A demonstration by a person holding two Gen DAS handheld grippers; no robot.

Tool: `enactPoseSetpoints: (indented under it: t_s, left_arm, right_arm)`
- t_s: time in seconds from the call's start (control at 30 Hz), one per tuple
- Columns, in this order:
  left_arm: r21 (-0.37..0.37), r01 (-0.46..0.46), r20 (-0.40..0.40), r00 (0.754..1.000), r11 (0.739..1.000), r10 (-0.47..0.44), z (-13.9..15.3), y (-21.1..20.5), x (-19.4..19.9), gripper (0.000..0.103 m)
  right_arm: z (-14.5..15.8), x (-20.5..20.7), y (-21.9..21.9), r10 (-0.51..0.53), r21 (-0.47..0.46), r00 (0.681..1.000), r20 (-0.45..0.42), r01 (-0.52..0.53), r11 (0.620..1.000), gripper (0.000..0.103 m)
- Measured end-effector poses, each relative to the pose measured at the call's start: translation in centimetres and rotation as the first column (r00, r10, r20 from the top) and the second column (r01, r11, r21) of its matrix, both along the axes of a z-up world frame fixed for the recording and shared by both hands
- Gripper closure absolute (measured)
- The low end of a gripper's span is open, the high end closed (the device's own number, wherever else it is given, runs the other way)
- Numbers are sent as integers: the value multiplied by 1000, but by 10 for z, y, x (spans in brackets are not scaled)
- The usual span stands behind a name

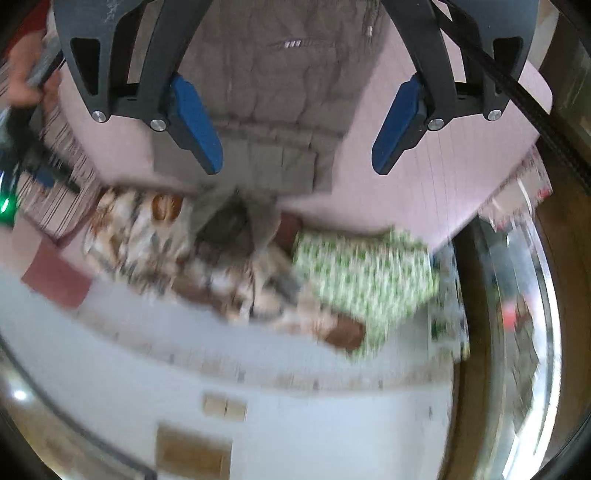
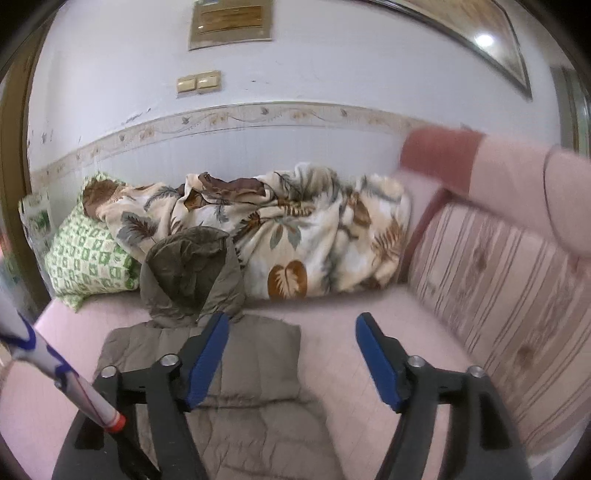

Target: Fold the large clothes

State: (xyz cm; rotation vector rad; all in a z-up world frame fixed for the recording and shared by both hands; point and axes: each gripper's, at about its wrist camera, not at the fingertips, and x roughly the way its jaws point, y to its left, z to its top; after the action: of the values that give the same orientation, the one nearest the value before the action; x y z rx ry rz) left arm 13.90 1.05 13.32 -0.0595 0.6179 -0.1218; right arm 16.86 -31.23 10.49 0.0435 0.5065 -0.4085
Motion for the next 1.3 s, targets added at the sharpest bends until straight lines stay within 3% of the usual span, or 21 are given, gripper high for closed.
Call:
enactPoseSetpoints:
  t_s: [0.07,0.2,0.27,0.33,0.57,0.67,0.77,0.9,1.03,1.3]
  left_arm:
    - [7,-7,-89,996,1000,8,-39,1,25,21]
    - [-24,-50,-189,981,998,45,-107,10,67,21]
    - [-15,-68,-226,972,998,62,-138,13,88,21]
    - [7,-75,-245,967,997,74,-163,15,105,21]
    - [60,-130,-266,954,990,142,-222,27,138,21]
    - [65,-111,-315,941,992,126,-243,31,148,21]
    - [65,-91,-343,933,994,107,-257,32,155,21]
    - [92,-80,-350,930,992,108,-265,29,156,21]
    - [84,-56,-351,933,995,82,-264,23,157,21]
    - [102,-27,-371,926,994,64,-273,14,166,21]
  right_arm:
    - [-14,20,6,25,15,998,-51,-24,1000,26]
    - [-77,72,14,59,115,984,-169,-40,993,26]
    - [-112,98,16,67,164,973,-223,-30,986,38]
    - [-148,129,21,77,206,956,-282,-18,978,43]
    - [-236,215,35,59,218,910,-411,35,975,44]
    - [-263,236,41,28,172,896,-443,55,984,43]
    - [-268,244,49,24,97,882,-471,25,995,42]
    - [-246,248,46,42,108,870,-491,13,994,42]
    - [-201,255,45,29,93,903,-429,12,996,41]
    - [-148,308,48,20,160,939,-344,38,986,35]
